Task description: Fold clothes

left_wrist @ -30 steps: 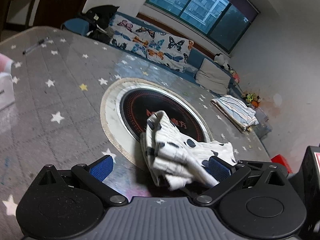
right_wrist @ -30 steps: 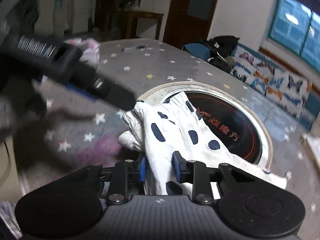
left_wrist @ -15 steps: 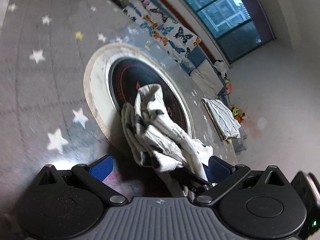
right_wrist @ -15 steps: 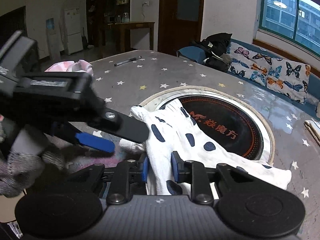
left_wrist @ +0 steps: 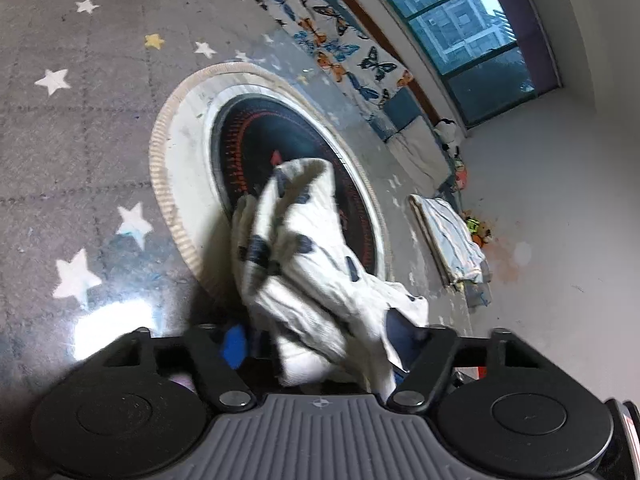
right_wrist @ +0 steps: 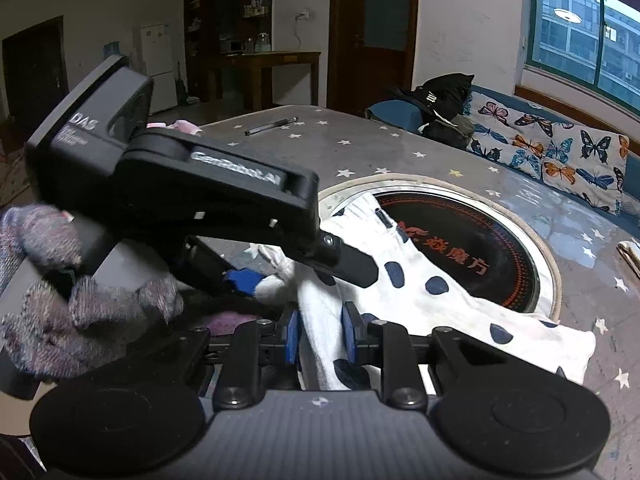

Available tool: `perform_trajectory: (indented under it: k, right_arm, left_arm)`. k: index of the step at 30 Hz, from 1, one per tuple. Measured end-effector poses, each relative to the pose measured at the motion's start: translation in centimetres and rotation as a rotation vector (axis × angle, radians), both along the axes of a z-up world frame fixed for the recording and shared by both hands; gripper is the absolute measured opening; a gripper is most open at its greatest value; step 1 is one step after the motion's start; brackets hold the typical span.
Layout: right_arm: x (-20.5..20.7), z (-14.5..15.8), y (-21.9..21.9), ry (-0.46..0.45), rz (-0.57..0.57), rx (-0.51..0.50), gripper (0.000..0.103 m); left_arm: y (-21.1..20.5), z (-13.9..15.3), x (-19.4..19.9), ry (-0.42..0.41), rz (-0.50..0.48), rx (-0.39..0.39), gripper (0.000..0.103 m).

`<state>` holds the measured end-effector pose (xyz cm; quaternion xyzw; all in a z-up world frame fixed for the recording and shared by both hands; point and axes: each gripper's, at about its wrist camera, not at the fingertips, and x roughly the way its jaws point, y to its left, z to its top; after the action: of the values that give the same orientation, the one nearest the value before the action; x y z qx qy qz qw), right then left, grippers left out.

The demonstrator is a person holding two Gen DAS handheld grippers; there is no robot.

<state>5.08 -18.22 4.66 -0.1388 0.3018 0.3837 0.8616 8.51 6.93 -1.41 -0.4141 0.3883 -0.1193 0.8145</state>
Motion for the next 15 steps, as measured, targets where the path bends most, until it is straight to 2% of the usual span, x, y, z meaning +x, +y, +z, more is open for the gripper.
perform_trajectory:
  k: [3,6,7,11,12,15]
  right_arm:
    - [-0.3,0.0,-0.4,-0.001,-0.005,0.011,0.027]
    - [-0.6,0.2,-1.1,0.003,-0.017,0.030,0.033]
    - [-0.8,0.4,-1.5,0.006,-0.025,0.041,0.039]
    - [-1.1,1.1,-3.6,0.010,-0.071,0.082,0.048]
    - [-1.1,1.2,-4.3,0.012,-0.088,0.092,0.054]
    - [-0.6,1.2,-6.7,0.026,-0.160,0.128,0.054]
  left_arm:
    - [0.2,-0.3,0.1,0.017,0.006,-0.001,0.046]
    - [0.3,-0.2,0.0,0.006,0.003,0.014,0.041]
    - [0.3,-0.1,0.0,0.002,0.001,0.019,0.040]
    - [-0.1,0.5,-0.3,-0.024,-0.007,0.086,0.038]
    - [-0.2,0.6,-0.3,-0.031,-0.010,0.103,0.037]
    - [-0.6,1.1,-0.5,-0.058,-0.023,0.162,0.037]
